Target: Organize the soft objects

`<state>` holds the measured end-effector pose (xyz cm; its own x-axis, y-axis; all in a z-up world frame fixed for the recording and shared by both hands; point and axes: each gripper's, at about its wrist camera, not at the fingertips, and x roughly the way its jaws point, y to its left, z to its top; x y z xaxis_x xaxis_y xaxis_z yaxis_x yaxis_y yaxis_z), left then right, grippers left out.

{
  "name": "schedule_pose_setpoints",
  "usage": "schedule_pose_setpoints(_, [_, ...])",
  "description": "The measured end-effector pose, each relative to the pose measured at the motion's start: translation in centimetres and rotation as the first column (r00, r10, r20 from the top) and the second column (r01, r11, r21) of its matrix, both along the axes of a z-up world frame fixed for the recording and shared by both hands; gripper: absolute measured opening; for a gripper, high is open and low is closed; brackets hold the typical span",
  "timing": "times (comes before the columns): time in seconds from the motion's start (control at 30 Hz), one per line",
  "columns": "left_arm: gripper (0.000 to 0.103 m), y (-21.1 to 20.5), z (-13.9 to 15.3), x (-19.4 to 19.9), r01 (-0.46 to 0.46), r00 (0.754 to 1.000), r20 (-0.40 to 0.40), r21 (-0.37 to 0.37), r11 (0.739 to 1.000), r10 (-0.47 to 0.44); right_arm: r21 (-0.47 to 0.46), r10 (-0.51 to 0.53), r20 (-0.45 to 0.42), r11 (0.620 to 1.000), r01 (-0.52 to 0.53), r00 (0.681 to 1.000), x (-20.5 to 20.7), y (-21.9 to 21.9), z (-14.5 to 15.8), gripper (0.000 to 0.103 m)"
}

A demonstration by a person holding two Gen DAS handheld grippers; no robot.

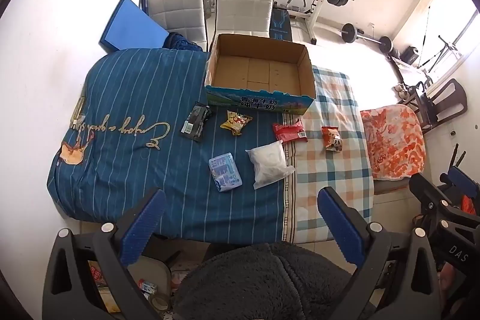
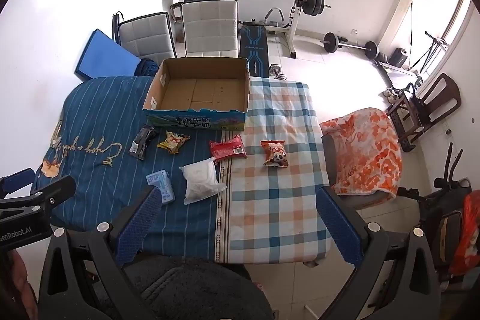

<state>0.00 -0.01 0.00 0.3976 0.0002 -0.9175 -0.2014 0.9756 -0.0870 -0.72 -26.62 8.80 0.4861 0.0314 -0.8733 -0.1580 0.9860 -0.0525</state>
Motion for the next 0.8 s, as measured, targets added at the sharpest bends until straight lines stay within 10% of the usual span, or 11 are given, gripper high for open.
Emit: schedule_pose_setpoints(0.8, [0.103,-0.14,0.39,0.5,0.005,1.0,0.003,-0.008,1.0,-0.005,0.019,-0.005,-0.008,1.0,0.005,1.0,-0.09,-0.05,0.39,0.103])
